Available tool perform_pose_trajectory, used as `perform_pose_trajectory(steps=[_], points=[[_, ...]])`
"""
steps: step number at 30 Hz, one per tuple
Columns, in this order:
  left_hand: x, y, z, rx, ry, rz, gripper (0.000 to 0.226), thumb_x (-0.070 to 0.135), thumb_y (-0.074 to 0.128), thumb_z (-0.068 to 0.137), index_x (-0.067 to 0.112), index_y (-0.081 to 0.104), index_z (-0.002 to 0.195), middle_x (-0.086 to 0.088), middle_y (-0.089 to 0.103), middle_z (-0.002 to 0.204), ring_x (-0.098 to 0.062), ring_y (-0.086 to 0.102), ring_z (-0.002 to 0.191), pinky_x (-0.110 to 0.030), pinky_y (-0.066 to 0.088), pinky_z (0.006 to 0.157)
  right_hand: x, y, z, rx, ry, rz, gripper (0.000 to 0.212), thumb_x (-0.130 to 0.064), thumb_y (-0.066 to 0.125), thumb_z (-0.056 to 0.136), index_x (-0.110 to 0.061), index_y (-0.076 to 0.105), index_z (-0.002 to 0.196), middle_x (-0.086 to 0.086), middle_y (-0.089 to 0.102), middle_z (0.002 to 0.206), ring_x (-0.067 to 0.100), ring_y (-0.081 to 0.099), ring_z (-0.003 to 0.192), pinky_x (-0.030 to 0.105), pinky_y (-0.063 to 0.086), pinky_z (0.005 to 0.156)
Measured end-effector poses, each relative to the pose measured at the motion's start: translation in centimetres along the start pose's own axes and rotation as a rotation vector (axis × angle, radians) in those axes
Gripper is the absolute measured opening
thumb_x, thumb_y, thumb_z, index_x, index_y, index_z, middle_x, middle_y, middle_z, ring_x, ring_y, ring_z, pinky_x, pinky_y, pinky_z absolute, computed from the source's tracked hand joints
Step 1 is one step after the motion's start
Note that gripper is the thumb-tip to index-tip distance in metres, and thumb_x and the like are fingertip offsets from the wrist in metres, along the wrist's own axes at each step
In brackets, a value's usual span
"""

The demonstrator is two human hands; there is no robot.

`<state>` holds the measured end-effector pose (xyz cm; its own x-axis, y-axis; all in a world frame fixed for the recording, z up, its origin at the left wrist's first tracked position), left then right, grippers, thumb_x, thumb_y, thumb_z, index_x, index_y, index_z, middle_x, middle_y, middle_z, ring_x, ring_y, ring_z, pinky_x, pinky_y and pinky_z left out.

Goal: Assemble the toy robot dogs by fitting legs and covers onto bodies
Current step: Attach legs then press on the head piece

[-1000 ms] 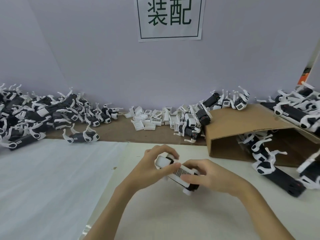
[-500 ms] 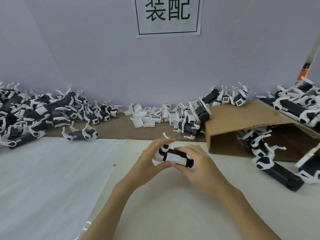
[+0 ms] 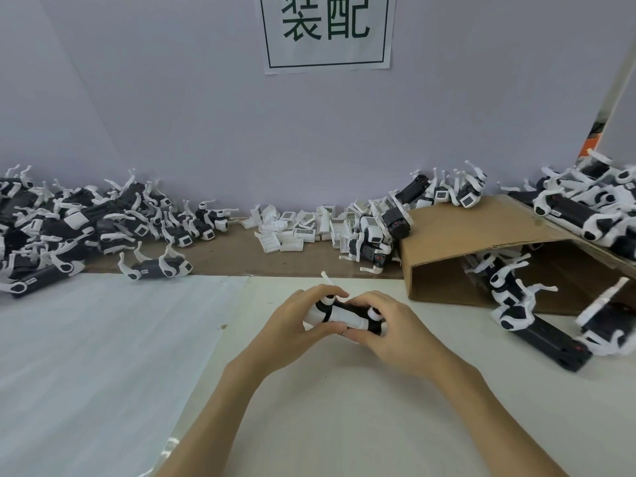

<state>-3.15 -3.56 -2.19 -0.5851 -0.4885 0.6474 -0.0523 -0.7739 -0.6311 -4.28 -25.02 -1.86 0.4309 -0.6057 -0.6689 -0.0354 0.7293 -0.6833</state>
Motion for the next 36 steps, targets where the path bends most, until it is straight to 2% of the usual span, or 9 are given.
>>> perform_pose_trajectory(steps=[6,12,19,23,27,30,32,34,36], points=[[0.0,0.2,0.1,0.018,-0.002,-0.033,0.035,0.04,0.076,0.097,0.044,0.061,0.128,0.031,0.062,0.122,-0.012,0.058,0.116,-0.011,0.042,0.092,0.1,0.1,0.3,0.023,-0.018,-0.005,0.027,-0.046,0.075,0.093,-0.036,0.066,0.117,-0.022,0.064,0.109,0.0,0.059,0.106,0.028,0.05,0.09],[0.3,0.4,0.1,0.024,-0.073,-0.251,0.034,0.028,0.08,0.096,0.032,0.066,0.127,0.015,0.067,0.12,-0.016,0.066,0.112,-0.023,0.054,0.092,0.6,0.7,0.3,-0.021,0.008,-0.066,0.04,-0.051,0.074,0.091,-0.038,0.059,0.124,-0.023,0.059,0.115,-0.002,0.052,0.111,0.026,0.047,0.092],[0.7,0.5,0.0,0.005,-0.079,-0.276,0.037,0.028,0.081,0.096,0.035,0.066,0.129,0.01,0.07,0.12,-0.018,0.068,0.113,-0.023,0.056,0.091,0.4,0.8,0.2,0.025,0.069,-0.14,0.036,-0.048,0.081,0.084,-0.035,0.061,0.111,-0.017,0.058,0.1,0.002,0.054,0.094,0.029,0.048,0.08],[0.8,0.6,0.1,0.052,-0.094,-0.279,0.03,0.02,0.079,0.097,0.032,0.069,0.123,0.011,0.071,0.12,-0.019,0.068,0.112,-0.027,0.058,0.092,0.0,0.9,0.3,0.038,0.074,-0.201,0.035,-0.053,0.078,0.084,-0.039,0.06,0.11,-0.017,0.058,0.1,0.001,0.054,0.093,0.023,0.041,0.071],[0.9,0.7,0.2,0.108,-0.154,-0.317,0.028,0.021,0.08,0.095,0.032,0.072,0.119,0.009,0.072,0.113,-0.017,0.07,0.106,-0.028,0.06,0.086,0.4,1.1,0.3,0.012,0.065,-0.133,0.043,-0.052,0.079,0.085,-0.035,0.057,0.118,-0.019,0.054,0.11,0.001,0.05,0.105,0.029,0.047,0.085],[1.1,0.9,0.4,0.171,-0.313,-0.409,0.022,0.028,0.082,0.094,0.035,0.075,0.114,0.005,0.074,0.106,-0.016,0.075,0.097,-0.033,0.064,0.078,0.2,1.2,-0.1,0.035,0.027,-0.057,0.065,-0.048,0.08,0.086,-0.036,0.045,0.14,-0.024,0.041,0.133,0.0,0.04,0.126,0.022,0.043,0.1],[1.4,1.1,0.4,0.269,-0.452,-0.554,0.016,0.033,0.082,0.093,0.028,0.078,0.108,-0.003,0.078,0.104,-0.024,0.078,0.09,-0.031,0.063,0.069,-0.1,1.0,-0.2,0.098,-0.068,-0.134,0.07,-0.04,0.08,0.088,-0.036,0.043,0.147,-0.021,0.036,0.146,0.003,0.036,0.136,0.025,0.045,0.105],[1.6,1.4,0.3,0.333,-0.555,-0.727,0.022,0.035,0.082,0.093,0.016,0.08,0.104,-0.012,0.08,0.1,-0.036,0.079,0.082,-0.029,0.061,0.066,-0.8,0.7,-0.2,0.183,-0.161,-0.259,0.062,-0.03,0.081,0.089,-0.032,0.052,0.144,-0.013,0.043,0.148,0.01,0.041,0.138,0.029,0.05,0.104],[1.7,1.5,0.2,0.329,-0.609,-0.794,0.03,0.036,0.08,0.094,0.008,0.08,0.104,-0.016,0.08,0.098,-0.041,0.078,0.081,-0.033,0.062,0.072,-1.4,0.5,-0.3,0.246,-0.213,-0.326,0.057,-0.023,0.082,0.088,-0.026,0.06,0.141,-0.008,0.055,0.141,0.016,0.052,0.131,0.034,0.052,0.101]])
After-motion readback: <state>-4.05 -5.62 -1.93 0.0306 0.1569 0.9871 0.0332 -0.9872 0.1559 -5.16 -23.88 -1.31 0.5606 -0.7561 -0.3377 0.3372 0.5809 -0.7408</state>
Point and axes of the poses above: each hand's wrist, its own z-axis towards the middle knuckle, its own y-axis out of the palm, x = y × z, the point moved 2 cm from there along z, towards the middle knuckle
